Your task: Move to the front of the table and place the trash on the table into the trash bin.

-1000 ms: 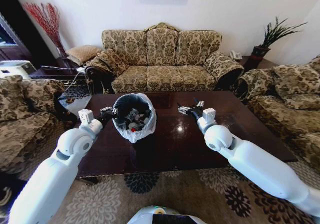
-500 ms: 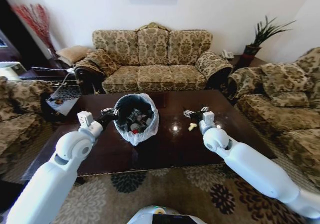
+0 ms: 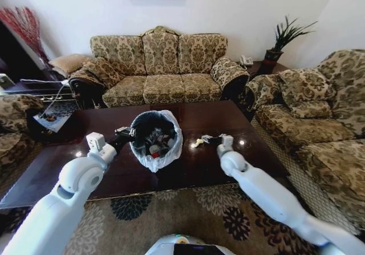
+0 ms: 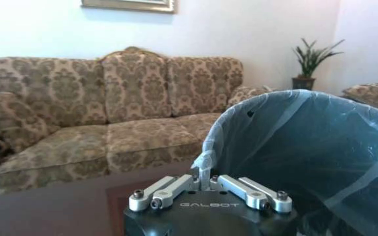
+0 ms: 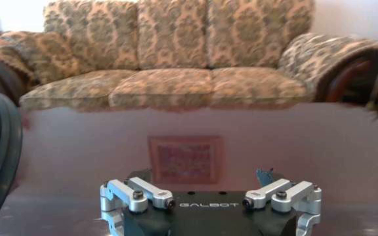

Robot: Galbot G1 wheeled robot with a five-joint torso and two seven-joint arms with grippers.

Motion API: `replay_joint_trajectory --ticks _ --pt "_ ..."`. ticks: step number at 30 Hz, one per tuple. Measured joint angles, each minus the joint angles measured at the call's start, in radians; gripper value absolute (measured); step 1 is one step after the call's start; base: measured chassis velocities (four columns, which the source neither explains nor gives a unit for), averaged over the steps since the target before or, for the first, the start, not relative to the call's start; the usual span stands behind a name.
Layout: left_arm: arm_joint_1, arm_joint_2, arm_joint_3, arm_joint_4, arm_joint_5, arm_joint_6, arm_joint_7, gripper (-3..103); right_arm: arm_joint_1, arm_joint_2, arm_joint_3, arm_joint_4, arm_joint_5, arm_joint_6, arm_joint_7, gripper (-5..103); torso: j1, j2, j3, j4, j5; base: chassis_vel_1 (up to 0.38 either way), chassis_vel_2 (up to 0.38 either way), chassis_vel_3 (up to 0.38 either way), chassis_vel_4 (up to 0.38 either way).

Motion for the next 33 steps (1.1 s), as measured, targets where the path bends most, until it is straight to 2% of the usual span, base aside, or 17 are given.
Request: replay_joint_trajectory --ticks 3,5,9,16,21,31,33 --pt "0.02 -0.001 -0.018 -0.004 0.001 -0.003 0.001 1 0.008 0.037 -0.012 -0.027 -0.009 -0.016 0.039 100 0.0 0.0 0.0 -0.0003 -0.0001 0.036 0.048 -0.013 -0.008" --pt "0.032 0.0 -0.03 -0.005 0.001 -0.004 0.004 1 0.008 0.069 -0.016 -0.042 0.005 -0.049 0.093 100 0.0 0.0 0.0 -0.0015 0.0003 0.0 0.0 0.0 0.0" --pt "0.038 0.002 -0.039 0.0 0.001 -0.008 0.014 1 0.0 0.109 -0.012 -0.084 0.02 -0.07 0.132 100 0.0 0.0 0.0 -0.0027 0.0007 0.0 0.0 0.0 0.0" --pt "0.041 -0.006 -0.034 0.007 0.01 -0.008 0.024 1 -0.009 0.161 0.019 -0.18 -0.012 -0.066 0.108 100 0.0 0.0 0.0 -0.0012 0.0005 0.0 0.0 0.0 0.0" --pt "0.047 -0.005 -0.031 0.01 0.013 -0.011 0.03 1 -0.01 0.189 0.038 -0.242 -0.056 -0.056 0.07 100 0.0 0.0 0.0 -0.0022 0.0008 0.0 0.0 0.0 0.0" --pt "0.055 -0.001 -0.039 0.009 0.018 -0.029 0.029 1 0.012 0.249 0.054 -0.331 -0.093 -0.036 0.023 101 0.0 0.0 0.0 -0.0015 0.0007 0.0 0.0 0.0 0.0" --pt "0.059 -0.002 -0.045 0.005 0.019 -0.035 0.027 1 0.019 0.258 0.054 -0.349 -0.094 -0.029 0.02 94 0.0 0.0 0.0 -0.0016 0.0007 0.0 0.0 0.0 0.0"
